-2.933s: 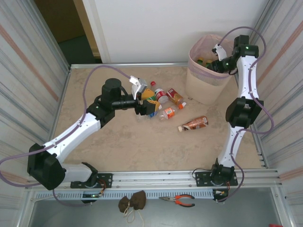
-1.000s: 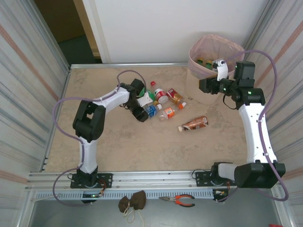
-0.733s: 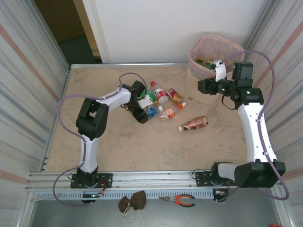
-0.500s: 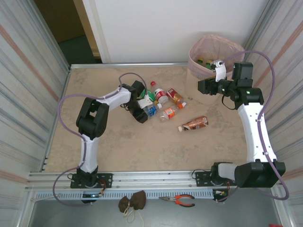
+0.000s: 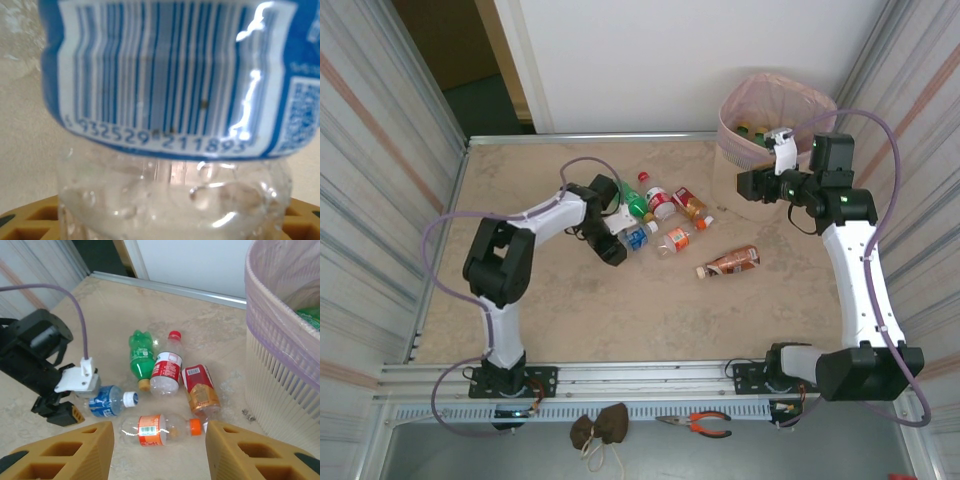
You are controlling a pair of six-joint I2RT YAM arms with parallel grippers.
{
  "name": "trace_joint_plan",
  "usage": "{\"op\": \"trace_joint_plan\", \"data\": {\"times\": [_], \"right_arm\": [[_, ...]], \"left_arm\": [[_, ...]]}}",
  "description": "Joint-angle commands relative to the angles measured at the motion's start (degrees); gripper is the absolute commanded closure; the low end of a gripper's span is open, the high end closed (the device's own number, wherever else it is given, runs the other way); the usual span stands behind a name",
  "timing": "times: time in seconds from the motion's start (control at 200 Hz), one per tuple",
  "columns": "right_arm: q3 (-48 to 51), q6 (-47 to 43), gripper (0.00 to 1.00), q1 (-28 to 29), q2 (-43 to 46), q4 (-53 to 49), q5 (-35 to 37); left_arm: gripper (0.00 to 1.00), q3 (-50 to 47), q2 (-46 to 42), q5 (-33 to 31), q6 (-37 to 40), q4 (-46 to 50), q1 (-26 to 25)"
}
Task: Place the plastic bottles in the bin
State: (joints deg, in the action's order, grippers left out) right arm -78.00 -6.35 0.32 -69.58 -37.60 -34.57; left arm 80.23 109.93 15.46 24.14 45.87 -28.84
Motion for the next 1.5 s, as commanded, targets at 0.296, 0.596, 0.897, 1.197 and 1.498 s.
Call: {"op": "trace_joint_plan", "data": {"times": [0.296, 0.596, 0.897, 1.197, 1.498], "right_arm": [[6.83, 9.73, 0.43, 3.46, 6.18, 15.02, -8.80], [8.29, 14.52, 0.39, 10.98, 9.32, 24.26, -8.01], [10.06, 17.59, 0.34, 18.85, 11.14, 33.38, -7.29], [9.36, 19.39, 0.26, 25.55, 11.48, 40.48, -8.10], [7.91, 19.53, 0.15, 29.10, 10.27, 46.40, -11.82]], "left_arm": [[0.44, -4.41, -16.21, 15.63, -11.36, -13.43, 0.21], [0.45, -9.86, -24.94, 28.36, -26.34, -36.48, 0.36], [0.46, -14.34, -33.10, 34.77, -35.15, -55.09, -0.15], [0.46, -11.13, -35.81, 39.70, -35.95, -60.70, -4.74], [0.46, -8.15, -36.71, 40.55, -35.39, -60.62, -7.45]]}}
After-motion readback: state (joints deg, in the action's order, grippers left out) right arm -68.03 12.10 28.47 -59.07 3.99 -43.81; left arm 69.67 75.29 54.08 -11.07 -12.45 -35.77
